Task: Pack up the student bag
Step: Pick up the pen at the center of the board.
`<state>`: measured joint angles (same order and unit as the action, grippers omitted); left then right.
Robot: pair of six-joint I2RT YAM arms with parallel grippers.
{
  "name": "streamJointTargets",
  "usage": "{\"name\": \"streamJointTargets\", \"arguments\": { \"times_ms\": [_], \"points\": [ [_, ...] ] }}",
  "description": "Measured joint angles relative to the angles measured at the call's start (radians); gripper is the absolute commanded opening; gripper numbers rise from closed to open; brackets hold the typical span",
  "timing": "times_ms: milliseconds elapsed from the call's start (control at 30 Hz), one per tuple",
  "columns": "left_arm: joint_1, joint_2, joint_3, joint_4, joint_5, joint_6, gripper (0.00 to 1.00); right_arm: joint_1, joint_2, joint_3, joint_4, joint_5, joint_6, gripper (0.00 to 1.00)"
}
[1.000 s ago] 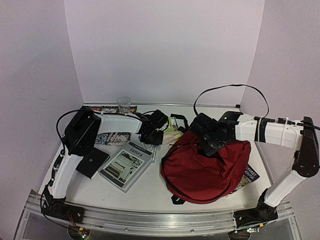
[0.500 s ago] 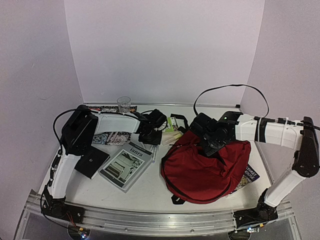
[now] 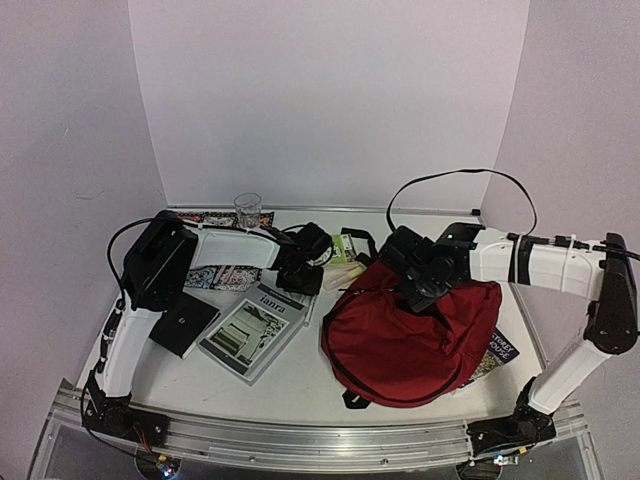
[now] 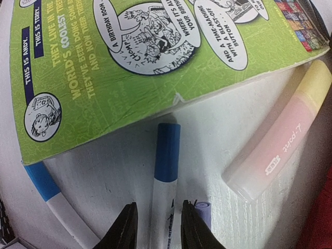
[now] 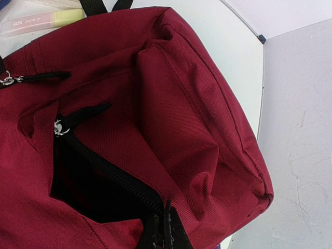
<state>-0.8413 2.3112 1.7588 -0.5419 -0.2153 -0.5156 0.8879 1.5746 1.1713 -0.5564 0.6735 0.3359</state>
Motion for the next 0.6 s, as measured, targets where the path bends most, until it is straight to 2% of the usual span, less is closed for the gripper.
{"name": "streamJointTargets", "arguments": {
  "times_ms": [300,600],
  "points": [
    [0.003,0.013,0.021,-0.024,-0.008,0.027,0.00,-0.001,0.019,0.012,0.000,0.000,-0.007,0.00],
    [0.007,0.013,0.076,-0.061,0.052,0.002,0.00,-0.002,0.030,0.053,-0.007,-0.008,-0.010,0.00]
  ]
}}
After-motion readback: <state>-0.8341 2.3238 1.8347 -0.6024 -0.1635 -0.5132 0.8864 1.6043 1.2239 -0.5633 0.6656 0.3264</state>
